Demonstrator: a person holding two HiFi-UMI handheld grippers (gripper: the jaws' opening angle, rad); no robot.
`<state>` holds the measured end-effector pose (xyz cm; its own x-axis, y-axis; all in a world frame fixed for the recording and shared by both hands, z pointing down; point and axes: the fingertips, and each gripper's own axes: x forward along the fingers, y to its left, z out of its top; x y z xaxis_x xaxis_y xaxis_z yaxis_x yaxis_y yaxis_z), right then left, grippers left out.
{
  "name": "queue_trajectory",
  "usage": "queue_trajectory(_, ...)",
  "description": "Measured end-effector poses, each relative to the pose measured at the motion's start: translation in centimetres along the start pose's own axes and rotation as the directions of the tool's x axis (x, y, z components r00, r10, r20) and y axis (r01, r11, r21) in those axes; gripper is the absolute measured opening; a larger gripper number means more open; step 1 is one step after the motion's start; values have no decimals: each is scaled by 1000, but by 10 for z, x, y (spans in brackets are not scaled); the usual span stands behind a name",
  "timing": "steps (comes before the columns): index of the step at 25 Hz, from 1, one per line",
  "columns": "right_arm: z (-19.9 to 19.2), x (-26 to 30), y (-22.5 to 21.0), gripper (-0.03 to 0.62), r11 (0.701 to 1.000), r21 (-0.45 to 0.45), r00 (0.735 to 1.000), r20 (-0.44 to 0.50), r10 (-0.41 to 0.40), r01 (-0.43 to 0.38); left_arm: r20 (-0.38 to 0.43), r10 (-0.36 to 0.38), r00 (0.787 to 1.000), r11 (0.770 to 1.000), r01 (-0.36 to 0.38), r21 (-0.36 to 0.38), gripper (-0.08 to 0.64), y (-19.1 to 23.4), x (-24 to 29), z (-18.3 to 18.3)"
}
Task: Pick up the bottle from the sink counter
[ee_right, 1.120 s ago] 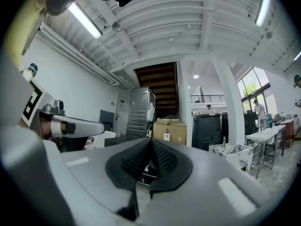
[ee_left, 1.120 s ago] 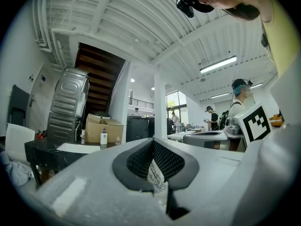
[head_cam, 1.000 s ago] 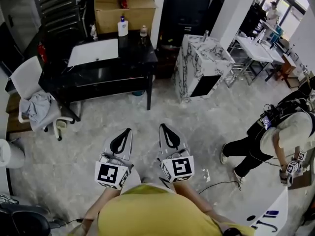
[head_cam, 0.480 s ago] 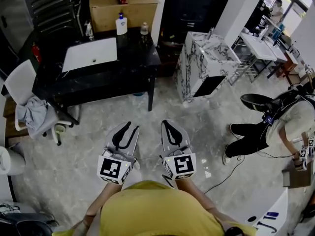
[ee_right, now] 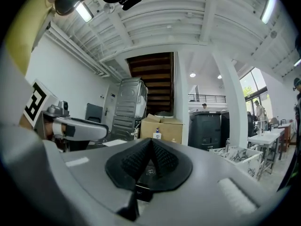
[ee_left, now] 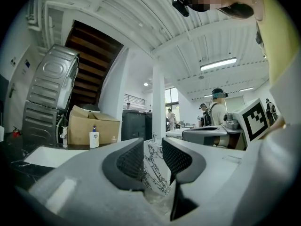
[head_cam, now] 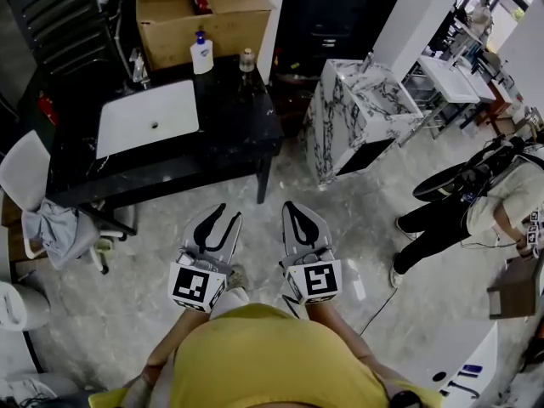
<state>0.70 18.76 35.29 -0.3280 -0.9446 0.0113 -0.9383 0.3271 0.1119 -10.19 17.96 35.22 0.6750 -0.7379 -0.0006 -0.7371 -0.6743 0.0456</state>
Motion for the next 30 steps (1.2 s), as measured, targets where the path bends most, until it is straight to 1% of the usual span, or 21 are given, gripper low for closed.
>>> queue_trajectory(7,-13,63,-25,1,999,-20,999,-29,-46,45,-3,-71,997,997,71,-3,135,43,56,-4)
queue_trajectory(11,-16,89,-38,2,997,-22,997,-38,-74,73,5,-88,996,996,88,-16,137,61,80,-3)
queue_trajectory(13,-12,99,-40,1,997,-6,996,-40,-76,76,3,-94,996,995,94,-25,138,67,89,-6)
queue_trajectory(15,-13,110,-43,2,997,3,996,-46,-73,73,2,-94,996,995,94,-30,146,74,96,-6)
queue_trajectory(19,-31,134,-63,2,997,-4,995,-67,-75,75,-3,-86,996,996,86,-36,156,91,119,-8)
queue_trajectory(24,-37,180,-90,2,999,-6,997,-53,-53,53,-3,-64,998,997,64,-34,158,116,161,-9)
queue_trajectory(27,-28,215,-109,2,1000,-13,999,-20,-28,28,0,-55,999,998,55,-30,158,131,196,-7)
queue_trajectory(30,-15,254,-130,2,1000,-29,1000,21,6,-5,19,-44,999,999,44,-10,158,148,237,-3)
